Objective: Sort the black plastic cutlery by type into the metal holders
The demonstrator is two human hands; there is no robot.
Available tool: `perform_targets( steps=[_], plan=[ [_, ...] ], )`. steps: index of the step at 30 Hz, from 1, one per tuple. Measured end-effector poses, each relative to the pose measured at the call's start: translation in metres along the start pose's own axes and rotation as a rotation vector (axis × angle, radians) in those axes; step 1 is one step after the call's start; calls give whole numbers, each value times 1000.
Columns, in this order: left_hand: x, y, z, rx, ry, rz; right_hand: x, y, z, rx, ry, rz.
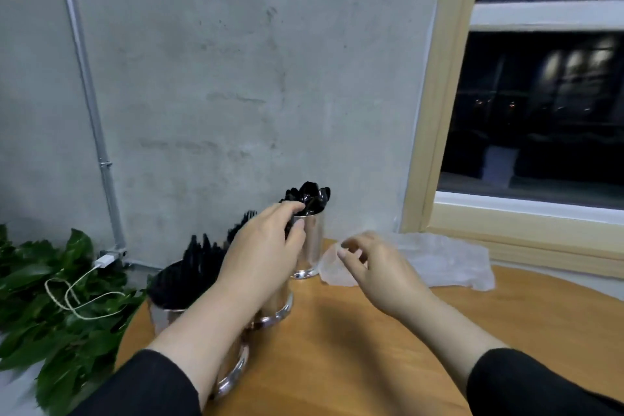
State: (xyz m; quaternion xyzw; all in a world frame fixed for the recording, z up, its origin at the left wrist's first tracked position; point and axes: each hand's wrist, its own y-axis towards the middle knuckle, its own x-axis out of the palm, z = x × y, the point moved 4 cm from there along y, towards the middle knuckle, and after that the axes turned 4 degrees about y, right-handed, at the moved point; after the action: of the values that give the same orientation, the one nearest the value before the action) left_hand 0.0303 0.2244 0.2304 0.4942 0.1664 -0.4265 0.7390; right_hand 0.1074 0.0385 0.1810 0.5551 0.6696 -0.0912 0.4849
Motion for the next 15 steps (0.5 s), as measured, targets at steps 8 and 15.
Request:
perform_targets(
  steps=[8, 15],
  plan=[
    [152, 30, 63, 30, 9, -233, -82, -50, 158, 243, -184, 15],
    [257, 55, 42, -45, 135, -320, -101, -43, 251, 337, -287, 6]
  ],
)
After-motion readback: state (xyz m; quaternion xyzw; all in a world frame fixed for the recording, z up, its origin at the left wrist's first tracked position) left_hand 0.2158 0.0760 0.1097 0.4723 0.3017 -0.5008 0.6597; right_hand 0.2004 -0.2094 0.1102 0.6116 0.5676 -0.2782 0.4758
